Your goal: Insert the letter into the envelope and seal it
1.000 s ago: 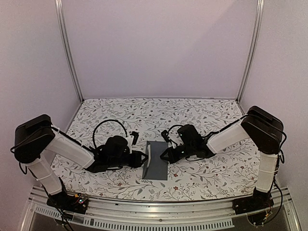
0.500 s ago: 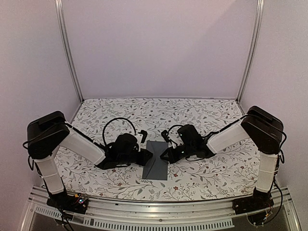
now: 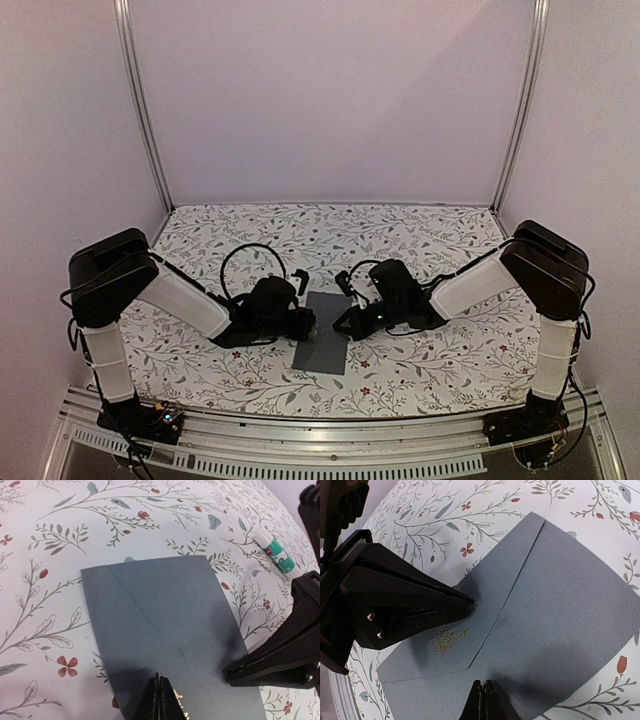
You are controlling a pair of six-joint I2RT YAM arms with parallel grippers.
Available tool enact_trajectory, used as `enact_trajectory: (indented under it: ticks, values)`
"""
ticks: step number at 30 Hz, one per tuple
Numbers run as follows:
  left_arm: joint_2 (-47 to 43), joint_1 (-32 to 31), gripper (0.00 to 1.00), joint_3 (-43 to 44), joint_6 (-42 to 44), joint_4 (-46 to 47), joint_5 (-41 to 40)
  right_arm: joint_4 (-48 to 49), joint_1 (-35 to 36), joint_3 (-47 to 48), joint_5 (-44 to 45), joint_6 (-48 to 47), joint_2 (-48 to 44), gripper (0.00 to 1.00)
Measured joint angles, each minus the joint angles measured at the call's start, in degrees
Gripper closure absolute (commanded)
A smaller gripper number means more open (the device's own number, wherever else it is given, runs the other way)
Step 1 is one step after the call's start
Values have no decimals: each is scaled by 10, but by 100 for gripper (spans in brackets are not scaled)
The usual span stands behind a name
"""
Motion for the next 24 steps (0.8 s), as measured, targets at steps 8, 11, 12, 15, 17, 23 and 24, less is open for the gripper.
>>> enact_trajectory:
  ticks: [8,11,12,15,17,23,24]
  values:
    - [9,0,100,11,-2,-3,-11,1,0,0,-1,0,1,100]
    - [9,0,100,10,-2,-2,-11,-1,0,3,-4,0,0,100]
    - [9,0,100,10,-2,-2,-11,-3,0,5,-7,0,0,100]
    - [9,0,100,5,-3,7,-11,-10,0,17,-16,1,-3,98]
    - [9,0,100,0,-3,15,-11,-10,0,27,-26,4,-10,98]
    - [9,0,100,-15,-3,42,-11,-4,0,61,-48,17,-21,98]
    - [9,0,100,-17,-3,46,-11,-4,0,64,-51,19,-21,99]
